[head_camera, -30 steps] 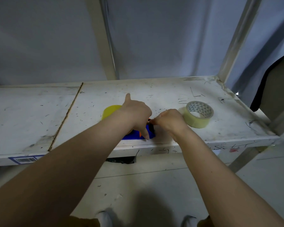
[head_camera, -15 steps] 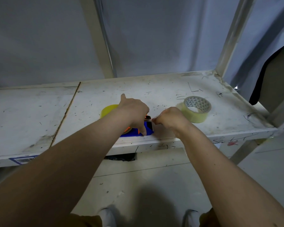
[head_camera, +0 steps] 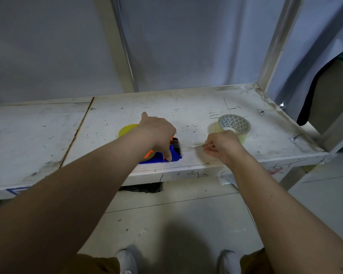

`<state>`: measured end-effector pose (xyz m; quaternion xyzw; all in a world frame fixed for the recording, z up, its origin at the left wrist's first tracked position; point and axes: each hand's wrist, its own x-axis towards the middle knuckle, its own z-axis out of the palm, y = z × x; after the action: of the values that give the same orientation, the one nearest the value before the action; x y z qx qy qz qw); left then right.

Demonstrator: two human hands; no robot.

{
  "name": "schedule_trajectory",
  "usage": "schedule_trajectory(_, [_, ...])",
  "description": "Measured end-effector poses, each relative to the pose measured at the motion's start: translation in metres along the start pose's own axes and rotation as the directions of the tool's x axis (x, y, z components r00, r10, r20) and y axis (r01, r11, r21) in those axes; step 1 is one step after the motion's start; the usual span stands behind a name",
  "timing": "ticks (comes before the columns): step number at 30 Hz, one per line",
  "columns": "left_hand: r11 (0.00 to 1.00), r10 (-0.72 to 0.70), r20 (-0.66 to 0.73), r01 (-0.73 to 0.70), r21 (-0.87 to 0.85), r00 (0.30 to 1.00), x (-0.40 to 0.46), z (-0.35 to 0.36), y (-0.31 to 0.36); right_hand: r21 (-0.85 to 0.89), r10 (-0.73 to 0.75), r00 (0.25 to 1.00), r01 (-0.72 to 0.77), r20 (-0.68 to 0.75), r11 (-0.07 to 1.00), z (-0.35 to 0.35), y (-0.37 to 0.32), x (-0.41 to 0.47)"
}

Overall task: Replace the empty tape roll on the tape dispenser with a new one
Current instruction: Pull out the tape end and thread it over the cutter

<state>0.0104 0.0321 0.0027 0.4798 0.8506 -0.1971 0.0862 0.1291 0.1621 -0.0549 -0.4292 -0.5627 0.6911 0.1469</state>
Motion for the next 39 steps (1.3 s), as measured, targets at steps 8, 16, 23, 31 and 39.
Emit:
schedule_trajectory(8, [1.000, 0.010, 0.008, -0.010, -0.009, 1.000, 0.001, 0.001, -0.001, -0.022, -0.030, 0.999, 0.031, 0.029, 0.999, 0.003, 0.005, 0.003])
schedule_trajectory(16, [0.998, 0.047, -0.040, -0.048, -0.030, 0.998, -0.001, 0.005, -0.008, -0.391, -0.186, 0.974, 0.122, -0.131, 0.912, 0.020, 0.013, 0.018])
schedule_trajectory(23, [0.998, 0.047, -0.049, -0.048, -0.028, 0.998, -0.002, 0.006, -0.007, -0.629, -0.240, 0.966, 0.127, -0.098, 0.767, 0.022, 0.013, 0.016])
schedule_trajectory(31, [0.999, 0.015, -0.031, -0.016, -0.034, 0.999, 0.000, 0.005, -0.004, -0.383, 0.049, 0.997, -0.022, 0.060, 0.924, -0.004, 0.000, 0.001])
schedule_trajectory(39, [1.000, -0.025, -0.018, 0.025, 0.011, 1.000, -0.004, 0.005, 0.007, 0.046, 0.088, 0.985, -0.096, 0.150, 0.994, 0.009, -0.002, -0.011])
